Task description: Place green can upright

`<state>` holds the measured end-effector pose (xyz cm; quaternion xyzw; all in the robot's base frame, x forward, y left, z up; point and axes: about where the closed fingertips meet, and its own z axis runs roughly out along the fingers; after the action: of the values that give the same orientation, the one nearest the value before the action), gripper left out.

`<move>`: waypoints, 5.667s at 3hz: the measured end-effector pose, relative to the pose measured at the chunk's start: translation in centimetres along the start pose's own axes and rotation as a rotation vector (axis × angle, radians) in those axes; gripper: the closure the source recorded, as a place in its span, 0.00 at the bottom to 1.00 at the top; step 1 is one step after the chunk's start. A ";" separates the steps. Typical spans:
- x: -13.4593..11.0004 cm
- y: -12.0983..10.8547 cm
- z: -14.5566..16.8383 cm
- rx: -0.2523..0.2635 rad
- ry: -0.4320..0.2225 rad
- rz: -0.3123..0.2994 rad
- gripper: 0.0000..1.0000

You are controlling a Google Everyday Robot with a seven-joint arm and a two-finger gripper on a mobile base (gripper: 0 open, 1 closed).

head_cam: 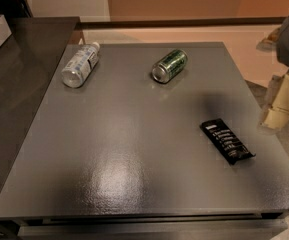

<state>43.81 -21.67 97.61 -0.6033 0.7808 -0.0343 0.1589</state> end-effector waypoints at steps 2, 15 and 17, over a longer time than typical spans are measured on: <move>-2.0 -1.6 0.3 0.028 0.008 -0.048 0.00; -13.7 -20.9 21.4 -0.191 0.137 -1.080 0.40; -15.4 -21.0 18.4 -0.098 0.094 -1.074 0.87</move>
Offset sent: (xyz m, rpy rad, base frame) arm 0.0610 0.0459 0.0063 -0.1123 -0.0839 0.1377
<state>72.10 -10.07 88.50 -0.9221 0.3693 -0.1012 0.0555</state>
